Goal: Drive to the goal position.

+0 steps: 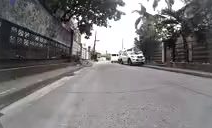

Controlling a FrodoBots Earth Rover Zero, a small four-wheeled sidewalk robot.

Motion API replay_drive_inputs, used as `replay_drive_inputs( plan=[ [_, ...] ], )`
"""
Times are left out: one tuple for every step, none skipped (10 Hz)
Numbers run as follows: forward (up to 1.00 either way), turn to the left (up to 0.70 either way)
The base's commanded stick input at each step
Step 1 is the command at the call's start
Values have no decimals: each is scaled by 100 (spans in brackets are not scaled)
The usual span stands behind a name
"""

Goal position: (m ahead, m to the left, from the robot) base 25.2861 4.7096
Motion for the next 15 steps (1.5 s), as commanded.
replay_drive_inputs(
  plan=[
    [70,0],
    [70,0],
    [70,0],
    [70,0],
    [70,0],
    [70,25],
    [70,19],
    [70,3],
    [70,0],
    [70,0],
    [70,0],
    [70,0],
    [70,0],
    [70,0],
    [70,0]
  ],
)
